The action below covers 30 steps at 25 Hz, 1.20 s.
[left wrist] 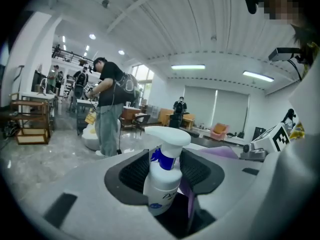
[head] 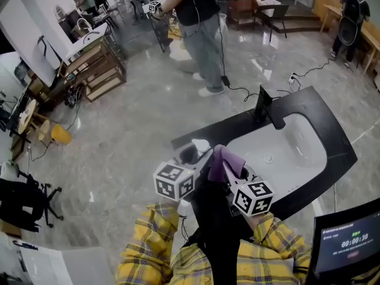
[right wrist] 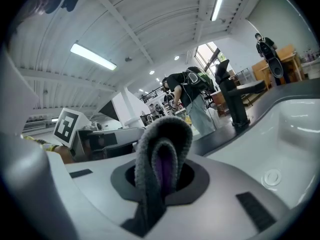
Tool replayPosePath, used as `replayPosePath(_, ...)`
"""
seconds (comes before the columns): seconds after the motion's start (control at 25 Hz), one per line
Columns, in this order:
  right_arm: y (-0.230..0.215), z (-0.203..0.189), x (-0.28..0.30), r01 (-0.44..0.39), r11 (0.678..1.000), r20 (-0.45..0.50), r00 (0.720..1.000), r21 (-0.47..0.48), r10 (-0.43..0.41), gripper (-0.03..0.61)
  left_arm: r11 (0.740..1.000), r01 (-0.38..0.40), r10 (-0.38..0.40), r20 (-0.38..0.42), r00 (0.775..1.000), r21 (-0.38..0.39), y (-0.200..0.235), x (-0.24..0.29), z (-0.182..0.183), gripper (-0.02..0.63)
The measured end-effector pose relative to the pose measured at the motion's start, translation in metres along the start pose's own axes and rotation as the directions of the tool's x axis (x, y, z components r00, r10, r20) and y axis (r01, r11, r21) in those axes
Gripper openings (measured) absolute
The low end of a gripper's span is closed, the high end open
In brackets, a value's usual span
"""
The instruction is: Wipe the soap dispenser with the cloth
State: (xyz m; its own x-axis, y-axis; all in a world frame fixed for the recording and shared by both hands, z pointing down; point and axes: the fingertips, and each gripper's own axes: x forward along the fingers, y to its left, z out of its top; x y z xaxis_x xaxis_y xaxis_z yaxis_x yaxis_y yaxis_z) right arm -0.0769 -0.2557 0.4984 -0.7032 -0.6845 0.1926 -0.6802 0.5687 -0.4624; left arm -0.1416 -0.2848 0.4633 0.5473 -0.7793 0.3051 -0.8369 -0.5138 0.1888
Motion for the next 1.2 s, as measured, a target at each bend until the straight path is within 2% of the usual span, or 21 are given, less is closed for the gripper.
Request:
replayPosePath(0.16, -0.001, -0.002, 0.002, -0.018, 1.000, -0.005, 1.000, -0.006, 0.018, 0.041, 0.995, -0.096, 0.096, 0.023, 0.995, -0.002, 0.006, 0.001, -0.001, 0.179)
replayPosePath(0.36, -0.001, -0.002, 0.001, -0.026, 1.000, -0.007, 1.000, -0.005, 0.025, 0.041, 0.979, -0.202, 0.202, 0.037, 0.979, -0.011, 0.012, -0.002, 0.000, 0.176)
replayPosePath(0.76, 0.008, -0.001, -0.003, -0.041, 0.999, -0.010, 0.999, -0.006, 0.041, 0.041, 0.941, -0.337, 0.339, 0.067, 0.938, -0.034, 0.014, -0.013, 0.002, 0.170)
replayPosePath(0.88, 0.007, 0.000, -0.004, -0.042, 0.999, -0.008, 0.999, -0.003, 0.042, 0.041, 0.936, -0.350, 0.352, 0.071, 0.933, -0.034, 0.015, -0.014, 0.002, 0.170)
replayPosePath(1.04, 0.009, 0.003, -0.005, -0.044, 0.999, -0.009, 0.999, -0.001, 0.044, 0.041, 0.947, -0.319, 0.321, 0.089, 0.943, -0.040, 0.013, -0.016, 0.005, 0.172)
replayPosePath(1.2, 0.008, 0.000, -0.004, -0.047, 0.999, -0.011, 0.999, -0.001, 0.047, 0.041, 0.955, -0.297, 0.298, 0.137, 0.945, -0.027, 0.009, -0.020, 0.009, 0.223)
